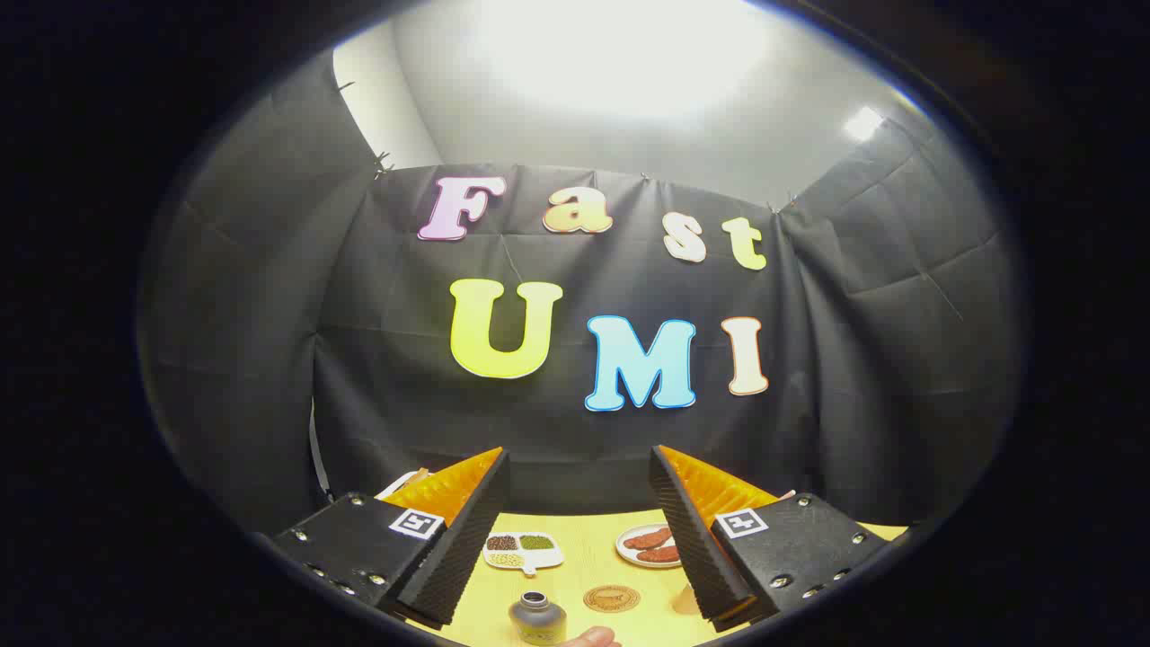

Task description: Take the bottle from table, then pour the juice into the cup, finally place the bottle on the coaster

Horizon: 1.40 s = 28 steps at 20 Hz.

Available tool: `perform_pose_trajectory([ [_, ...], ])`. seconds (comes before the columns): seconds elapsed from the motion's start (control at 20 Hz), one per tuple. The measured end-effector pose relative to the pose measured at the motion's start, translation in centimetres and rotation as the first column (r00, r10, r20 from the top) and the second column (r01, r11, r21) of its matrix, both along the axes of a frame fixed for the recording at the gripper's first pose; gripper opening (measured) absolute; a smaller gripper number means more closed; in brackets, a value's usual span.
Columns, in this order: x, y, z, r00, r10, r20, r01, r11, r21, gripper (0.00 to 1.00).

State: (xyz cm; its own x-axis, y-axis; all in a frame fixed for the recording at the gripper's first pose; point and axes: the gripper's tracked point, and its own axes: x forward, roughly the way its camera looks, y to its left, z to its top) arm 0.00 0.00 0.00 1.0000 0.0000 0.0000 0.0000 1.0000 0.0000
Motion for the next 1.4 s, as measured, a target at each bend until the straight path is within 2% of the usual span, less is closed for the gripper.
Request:
perform_pose_trajectory([
  [0.7,0.4,-0.8,-3.1,0.998,-0.014,-0.059,0.016,0.999,0.035,0.95],
  [1.05,1.1,-1.4,-4.9,0.998,-0.032,-0.054,0.032,0.999,0.003,0.95],
  [1.4,1.1,1.1,-11.6,0.996,0.051,-0.073,-0.047,0.998,0.045,0.95],
])
